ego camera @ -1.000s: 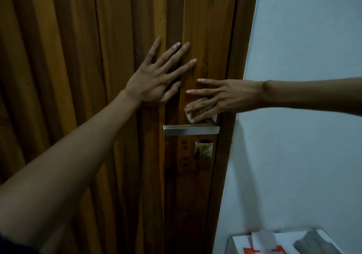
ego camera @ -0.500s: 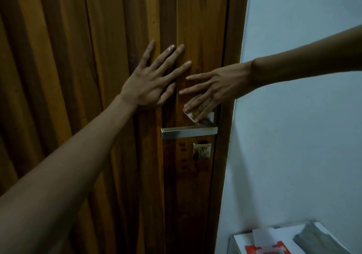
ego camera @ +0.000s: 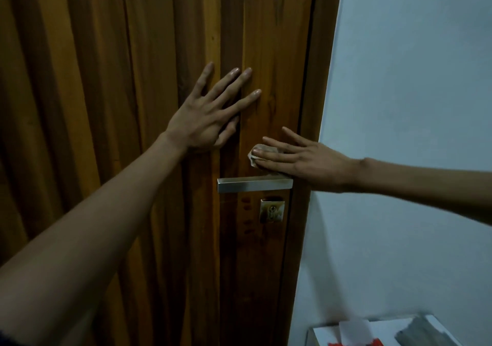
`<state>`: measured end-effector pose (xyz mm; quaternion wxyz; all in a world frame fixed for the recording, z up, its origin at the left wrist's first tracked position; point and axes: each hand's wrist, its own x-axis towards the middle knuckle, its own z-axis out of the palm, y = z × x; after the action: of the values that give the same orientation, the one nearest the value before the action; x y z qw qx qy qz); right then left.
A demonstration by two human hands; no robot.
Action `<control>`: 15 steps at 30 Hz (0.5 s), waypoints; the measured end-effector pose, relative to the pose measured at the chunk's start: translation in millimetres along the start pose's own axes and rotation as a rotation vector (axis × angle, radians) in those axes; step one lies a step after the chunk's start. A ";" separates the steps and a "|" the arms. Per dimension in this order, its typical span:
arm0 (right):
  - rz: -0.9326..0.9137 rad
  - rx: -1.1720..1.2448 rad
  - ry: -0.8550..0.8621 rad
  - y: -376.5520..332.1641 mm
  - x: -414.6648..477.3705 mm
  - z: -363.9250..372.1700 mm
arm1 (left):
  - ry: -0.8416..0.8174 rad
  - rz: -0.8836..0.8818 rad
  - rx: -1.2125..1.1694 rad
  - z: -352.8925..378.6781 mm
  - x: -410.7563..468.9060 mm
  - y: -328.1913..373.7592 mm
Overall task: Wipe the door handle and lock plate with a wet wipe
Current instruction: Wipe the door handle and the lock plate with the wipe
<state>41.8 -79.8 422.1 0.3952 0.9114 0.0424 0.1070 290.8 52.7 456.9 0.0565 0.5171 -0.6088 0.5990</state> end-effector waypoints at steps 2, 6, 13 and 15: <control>0.074 0.120 0.005 -10.0 -2.9 1.6 | -0.028 -0.006 0.015 -0.6 0.0 1.2; 0.271 0.450 0.093 -36.7 -16.4 0.1 | -0.049 -0.007 0.027 -2.3 0.9 1.4; 0.502 0.781 0.173 -85.2 -24.7 -27.4 | -0.035 -0.007 0.072 0.0 1.7 2.7; 0.455 0.770 0.168 -87.6 -24.9 -27.7 | -0.020 -0.013 0.070 3.0 1.4 0.2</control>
<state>11.9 -4.1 372.6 -0.0108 0.9662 -0.0904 0.2411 291.7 49.5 457.0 0.0362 0.5288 -0.5844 0.6144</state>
